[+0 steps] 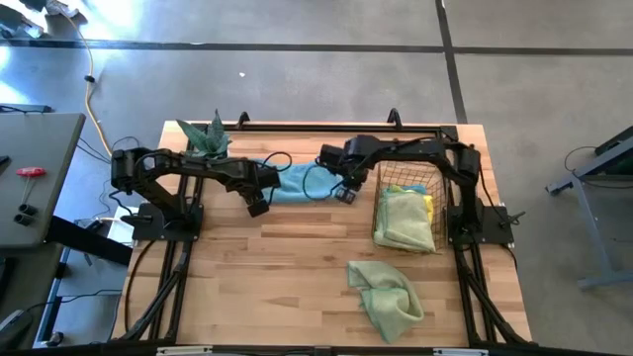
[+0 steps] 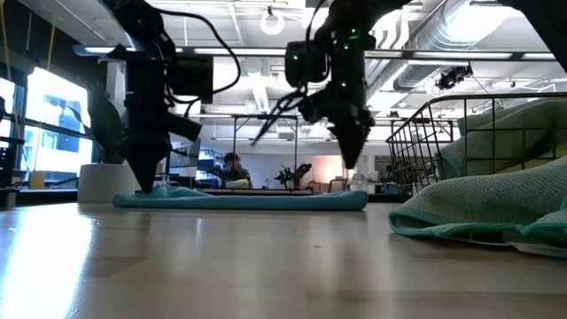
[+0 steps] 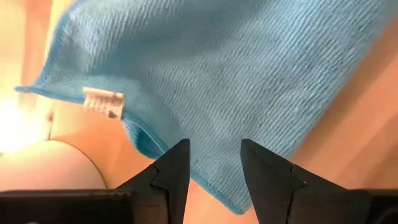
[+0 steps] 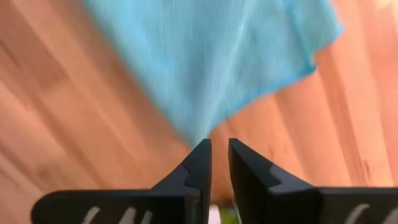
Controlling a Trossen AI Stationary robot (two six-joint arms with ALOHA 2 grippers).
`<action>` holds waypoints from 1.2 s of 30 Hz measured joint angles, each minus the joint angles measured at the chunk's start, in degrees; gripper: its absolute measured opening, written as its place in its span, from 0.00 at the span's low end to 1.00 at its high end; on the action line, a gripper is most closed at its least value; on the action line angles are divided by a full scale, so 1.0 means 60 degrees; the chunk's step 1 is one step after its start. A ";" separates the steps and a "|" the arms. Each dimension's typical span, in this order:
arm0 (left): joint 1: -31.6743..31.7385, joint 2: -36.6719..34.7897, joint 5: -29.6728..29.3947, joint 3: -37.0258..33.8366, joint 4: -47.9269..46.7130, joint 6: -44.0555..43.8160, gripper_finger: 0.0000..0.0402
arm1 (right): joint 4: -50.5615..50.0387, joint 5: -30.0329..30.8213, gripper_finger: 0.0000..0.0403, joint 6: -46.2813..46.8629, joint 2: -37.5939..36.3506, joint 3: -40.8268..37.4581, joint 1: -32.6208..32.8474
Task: Fold microfiber towels
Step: Fold the blue microfiber cloth
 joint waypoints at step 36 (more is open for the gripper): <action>-0.0008 0.0192 0.0777 -0.1004 0.2574 -0.0940 0.33 | 0.2638 -0.0042 0.12 0.0627 0.1217 -0.0007 -0.1368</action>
